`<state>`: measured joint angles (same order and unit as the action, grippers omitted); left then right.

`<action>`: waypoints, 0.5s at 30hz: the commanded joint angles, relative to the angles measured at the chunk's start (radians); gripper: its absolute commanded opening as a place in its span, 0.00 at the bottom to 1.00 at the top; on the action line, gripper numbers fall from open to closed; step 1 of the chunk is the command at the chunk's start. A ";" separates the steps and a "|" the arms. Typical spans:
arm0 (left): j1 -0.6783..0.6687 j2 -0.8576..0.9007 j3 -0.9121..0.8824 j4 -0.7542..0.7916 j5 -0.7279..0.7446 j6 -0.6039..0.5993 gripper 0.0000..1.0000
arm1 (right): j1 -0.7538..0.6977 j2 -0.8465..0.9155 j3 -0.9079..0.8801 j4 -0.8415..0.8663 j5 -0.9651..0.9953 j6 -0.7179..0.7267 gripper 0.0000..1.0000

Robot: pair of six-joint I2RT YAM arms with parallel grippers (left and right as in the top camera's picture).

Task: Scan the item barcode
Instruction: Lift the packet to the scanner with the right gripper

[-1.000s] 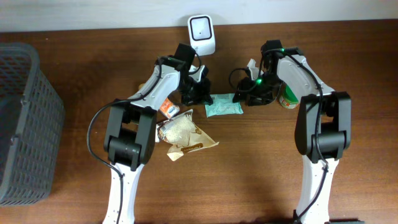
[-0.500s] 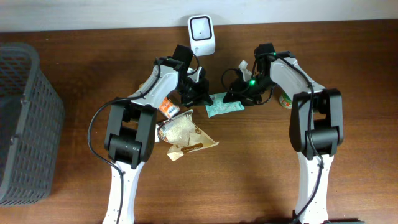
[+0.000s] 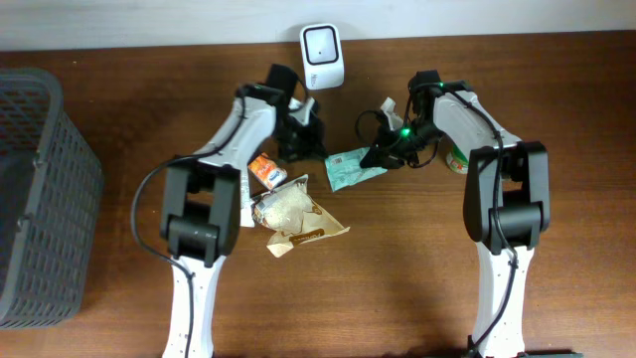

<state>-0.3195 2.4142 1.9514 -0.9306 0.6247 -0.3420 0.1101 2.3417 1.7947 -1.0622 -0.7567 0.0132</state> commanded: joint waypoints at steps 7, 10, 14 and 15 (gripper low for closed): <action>0.216 -0.343 0.067 -0.083 -0.387 0.083 0.08 | -0.092 -0.484 0.040 -0.095 -0.070 -0.093 0.04; 0.269 -0.343 0.066 -0.127 -0.526 0.083 0.15 | -0.126 -0.618 0.040 -0.129 -0.071 -0.103 0.04; 0.302 -0.343 0.065 -0.164 -0.645 0.083 0.50 | -0.124 -0.673 0.040 -0.156 -0.071 -0.103 0.04; 0.306 -0.343 0.065 -0.181 -0.670 0.083 0.76 | -0.122 -0.671 0.040 -0.154 -0.071 -0.103 0.04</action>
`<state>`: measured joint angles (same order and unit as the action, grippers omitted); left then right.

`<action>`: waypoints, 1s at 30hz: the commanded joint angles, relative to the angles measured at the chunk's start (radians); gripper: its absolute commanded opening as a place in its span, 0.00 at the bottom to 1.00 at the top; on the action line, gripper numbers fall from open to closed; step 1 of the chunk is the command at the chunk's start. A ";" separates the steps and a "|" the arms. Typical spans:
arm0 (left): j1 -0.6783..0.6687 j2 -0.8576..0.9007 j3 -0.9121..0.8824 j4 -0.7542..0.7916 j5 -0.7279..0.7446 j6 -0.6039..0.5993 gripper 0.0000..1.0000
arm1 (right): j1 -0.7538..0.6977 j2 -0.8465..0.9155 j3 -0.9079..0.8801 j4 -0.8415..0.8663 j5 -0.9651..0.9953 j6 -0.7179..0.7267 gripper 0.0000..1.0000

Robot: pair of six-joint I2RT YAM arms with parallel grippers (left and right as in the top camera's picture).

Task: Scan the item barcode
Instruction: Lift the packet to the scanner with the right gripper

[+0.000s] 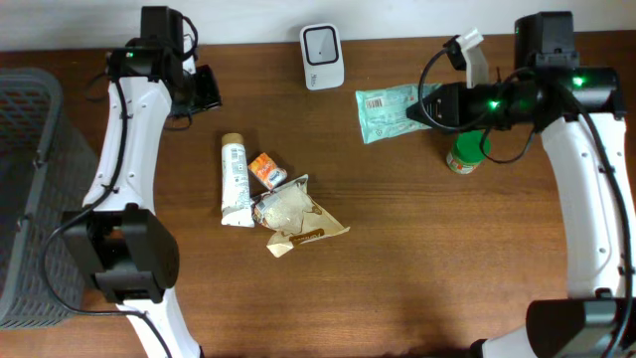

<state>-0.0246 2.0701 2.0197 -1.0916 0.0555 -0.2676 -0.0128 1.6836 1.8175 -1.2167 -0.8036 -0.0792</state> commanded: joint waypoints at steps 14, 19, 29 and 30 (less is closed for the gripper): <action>0.013 0.002 -0.003 -0.047 -0.105 0.008 0.99 | 0.361 0.155 0.096 0.641 0.996 0.071 0.04; 0.013 0.002 -0.003 -0.047 -0.105 0.008 0.99 | 0.432 0.428 0.096 1.160 1.252 -0.258 0.04; 0.013 0.002 -0.003 -0.047 -0.105 0.008 0.99 | 0.433 0.720 0.096 1.592 1.264 -0.811 0.04; 0.013 0.002 -0.003 -0.047 -0.105 0.008 0.99 | 0.433 0.733 0.096 1.594 1.262 -0.842 0.04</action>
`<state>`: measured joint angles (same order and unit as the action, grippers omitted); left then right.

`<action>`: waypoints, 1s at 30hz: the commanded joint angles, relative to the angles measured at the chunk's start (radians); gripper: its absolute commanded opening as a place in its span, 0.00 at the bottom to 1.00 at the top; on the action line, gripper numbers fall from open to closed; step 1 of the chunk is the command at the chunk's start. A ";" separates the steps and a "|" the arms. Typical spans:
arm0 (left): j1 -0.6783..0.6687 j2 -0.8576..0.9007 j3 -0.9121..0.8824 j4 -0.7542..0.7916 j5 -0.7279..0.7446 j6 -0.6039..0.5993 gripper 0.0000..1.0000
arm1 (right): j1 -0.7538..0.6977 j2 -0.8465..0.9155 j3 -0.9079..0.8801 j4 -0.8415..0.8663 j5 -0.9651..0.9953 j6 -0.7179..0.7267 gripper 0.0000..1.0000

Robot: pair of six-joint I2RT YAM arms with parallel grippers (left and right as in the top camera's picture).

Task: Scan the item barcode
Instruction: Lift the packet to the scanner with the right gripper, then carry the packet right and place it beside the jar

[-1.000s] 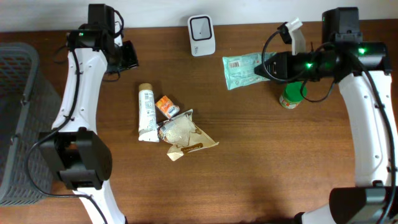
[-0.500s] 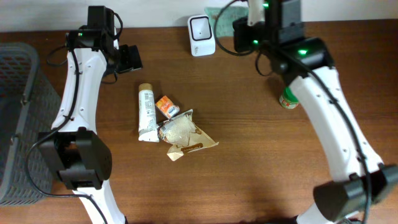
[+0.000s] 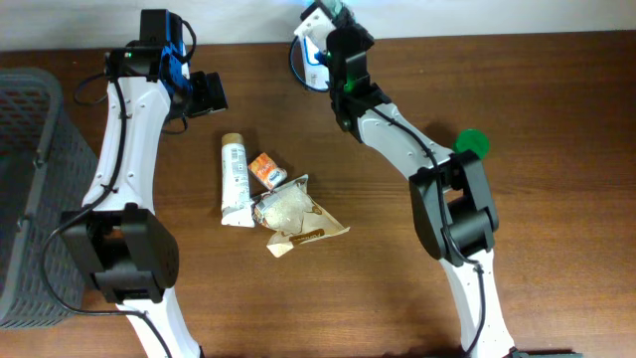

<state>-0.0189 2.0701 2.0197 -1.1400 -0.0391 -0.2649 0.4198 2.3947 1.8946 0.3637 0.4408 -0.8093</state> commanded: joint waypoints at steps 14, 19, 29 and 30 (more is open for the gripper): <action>0.007 0.002 -0.003 0.001 -0.010 0.005 0.99 | -0.001 0.111 0.019 0.130 -0.025 -0.246 0.04; 0.007 0.002 -0.003 0.001 -0.010 0.005 0.99 | 0.000 0.110 0.019 0.181 -0.009 -0.246 0.04; 0.007 0.002 -0.003 0.001 -0.010 0.005 0.99 | 0.007 0.069 0.019 0.163 0.033 -0.245 0.04; 0.007 0.002 -0.003 0.001 -0.010 0.005 0.99 | 0.007 0.039 0.019 0.136 0.035 -0.226 0.04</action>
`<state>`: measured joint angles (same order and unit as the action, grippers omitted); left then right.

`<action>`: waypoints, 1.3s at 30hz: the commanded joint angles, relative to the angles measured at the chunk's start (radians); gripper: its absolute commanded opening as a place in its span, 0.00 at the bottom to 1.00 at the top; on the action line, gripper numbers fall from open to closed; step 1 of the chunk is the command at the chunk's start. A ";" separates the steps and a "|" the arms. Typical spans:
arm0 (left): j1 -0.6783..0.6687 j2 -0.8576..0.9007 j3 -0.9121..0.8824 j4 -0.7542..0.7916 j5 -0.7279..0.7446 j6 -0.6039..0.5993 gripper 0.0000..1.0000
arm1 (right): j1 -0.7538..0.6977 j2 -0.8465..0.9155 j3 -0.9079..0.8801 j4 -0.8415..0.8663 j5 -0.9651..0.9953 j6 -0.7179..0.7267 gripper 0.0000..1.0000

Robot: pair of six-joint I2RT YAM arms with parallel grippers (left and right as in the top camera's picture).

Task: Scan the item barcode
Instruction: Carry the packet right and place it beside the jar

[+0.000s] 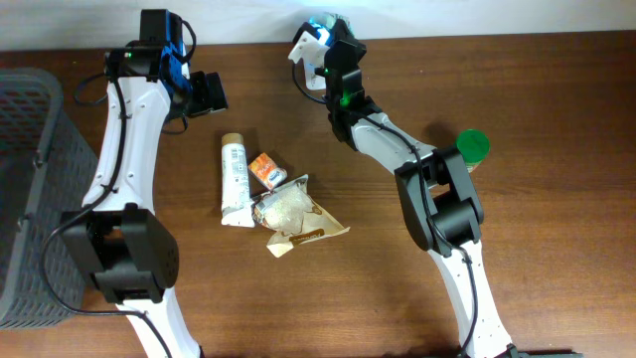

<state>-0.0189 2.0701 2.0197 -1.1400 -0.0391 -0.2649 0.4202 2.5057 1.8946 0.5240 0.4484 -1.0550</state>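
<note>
My right arm reaches across to the back middle of the table. Its gripper (326,30) sits over the white barcode scanner (301,47), of which only a corner shows. A sliver of the teal packet (334,20) peeks out at the gripper, which looks shut on it; the rest of the packet and its barcode are hidden. My left gripper (207,91) hangs at the back left with its fingers apart and nothing between them.
A white tube (235,181), a small orange packet (266,169), a clear bag of white pieces (284,207) and a brown wrapper (306,235) lie in a cluster left of centre. A green-lidded jar (471,146) stands at right. A grey basket (30,199) fills the left edge.
My right gripper has shifted slightly left and down over the scanner, and the arm's elbow has moved a little left. The left arm and the items on the table have not moved.
Both grippers were at the table's back middle, the right one on the teal packet. Then the left arm was at the back left and the right held the packet up, barcode showing. The right gripper then covered the scanner and stays there.
</note>
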 commanded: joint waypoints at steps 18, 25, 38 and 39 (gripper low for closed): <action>0.007 0.002 -0.003 0.001 -0.010 0.005 0.99 | -0.073 -0.599 -0.055 -1.715 -0.229 1.283 0.04; 0.007 0.002 -0.003 0.001 -0.010 0.005 0.99 | -0.246 -0.579 -0.319 -1.681 -0.205 1.411 0.04; 0.007 0.002 -0.003 0.001 -0.010 0.005 0.99 | -0.433 -0.583 -0.242 -1.716 -0.348 1.312 0.49; 0.007 0.002 -0.003 0.001 -0.010 0.005 0.99 | -0.425 -0.583 -0.190 -1.749 -0.417 1.284 0.56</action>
<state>-0.0189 2.0701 2.0197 -1.1397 -0.0422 -0.2649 -0.0189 1.9366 1.5738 -1.1809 0.2096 0.3111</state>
